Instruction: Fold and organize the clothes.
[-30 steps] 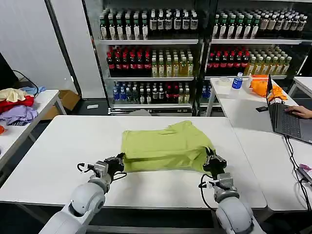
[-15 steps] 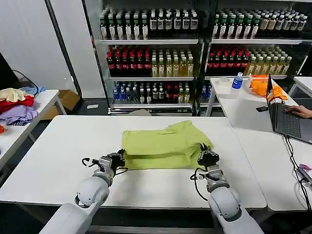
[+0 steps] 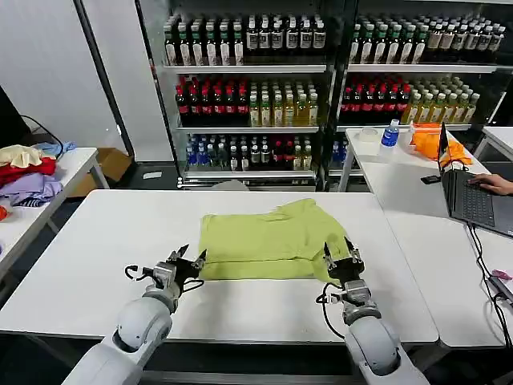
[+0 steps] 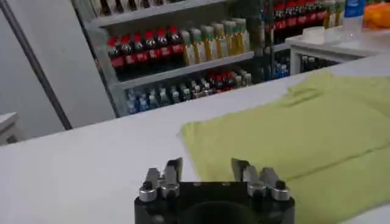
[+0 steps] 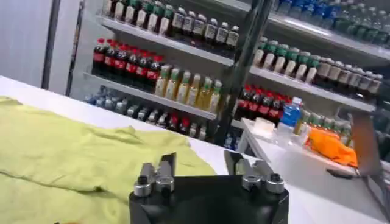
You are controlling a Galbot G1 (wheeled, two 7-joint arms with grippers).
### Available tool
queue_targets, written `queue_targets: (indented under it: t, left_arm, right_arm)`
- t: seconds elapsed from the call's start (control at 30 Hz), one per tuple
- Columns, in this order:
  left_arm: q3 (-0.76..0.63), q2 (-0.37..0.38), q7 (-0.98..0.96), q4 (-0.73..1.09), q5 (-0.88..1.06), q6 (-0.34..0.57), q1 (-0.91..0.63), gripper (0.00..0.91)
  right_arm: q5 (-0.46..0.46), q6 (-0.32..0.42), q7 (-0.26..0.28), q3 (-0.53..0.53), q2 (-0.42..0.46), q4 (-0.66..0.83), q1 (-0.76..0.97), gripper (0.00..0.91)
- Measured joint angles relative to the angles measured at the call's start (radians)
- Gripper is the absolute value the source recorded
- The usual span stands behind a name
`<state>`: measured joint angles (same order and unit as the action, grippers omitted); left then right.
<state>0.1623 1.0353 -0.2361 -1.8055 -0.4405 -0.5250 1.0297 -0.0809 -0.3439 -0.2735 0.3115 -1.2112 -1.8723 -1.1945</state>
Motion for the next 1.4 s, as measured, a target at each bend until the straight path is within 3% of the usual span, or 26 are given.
queue_targets:
  t: [0.47, 0.53, 0.57, 0.6, 0.63, 0.67, 0.7, 0.73, 0.9, 1.4]
  left_arm:
    - [-0.015, 0.022, -0.012, 0.036, -0.047, -0.024, -0.003, 0.907]
    - [-0.016, 0.022, -0.013, 0.047, -0.053, -0.028, -0.008, 0.826]
    - [-0.017, 0.022, -0.013, 0.051, -0.056, -0.030, -0.010, 0.695]
    - [-0.017, 0.021, -0.013, 0.056, -0.059, -0.032, -0.012, 0.635]
    - [-0.017, 0.020, -0.013, 0.060, -0.062, -0.034, -0.013, 0.443]
    - [-0.018, 0.020, -0.014, 0.063, -0.064, -0.036, -0.015, 0.322]
    - [-0.018, 0.019, -0.016, 0.066, -0.066, -0.038, -0.016, 0.101]
    - [-0.018, 0.018, -0.016, 0.068, -0.067, -0.038, -0.016, 0.060]
    - [-0.017, 0.008, -0.014, 0.062, -0.083, -0.041, -0.007, 0.040]
    - [-0.010, -0.013, 0.031, 0.018, -0.148, -0.047, 0.042, 0.050]
  right_arm:
    - [-0.127, -0.159, -0.057, 0.033, -0.012, 0.007, -0.042, 0.907]
    - [-0.147, -0.171, -0.057, 0.030, -0.013, 0.015, -0.034, 0.907]
    - [-0.155, -0.175, -0.059, 0.029, -0.014, 0.018, -0.031, 0.907]
    - [-0.164, -0.180, -0.061, 0.027, -0.016, 0.022, -0.027, 0.907]
    - [-0.173, -0.182, -0.065, 0.025, -0.017, 0.026, -0.022, 0.504]
    - [-0.180, -0.184, -0.068, 0.024, -0.018, 0.029, -0.018, 0.292]
    - [-0.186, -0.185, -0.070, 0.022, -0.019, 0.032, -0.016, 0.000]
    - [-0.194, -0.186, -0.072, 0.020, -0.019, 0.034, -0.013, 0.000]
    - [-0.221, -0.195, -0.073, 0.014, -0.017, 0.035, -0.010, 0.000]
    - [-0.245, -0.205, -0.074, 0.024, -0.015, 0.006, -0.041, 0.000]
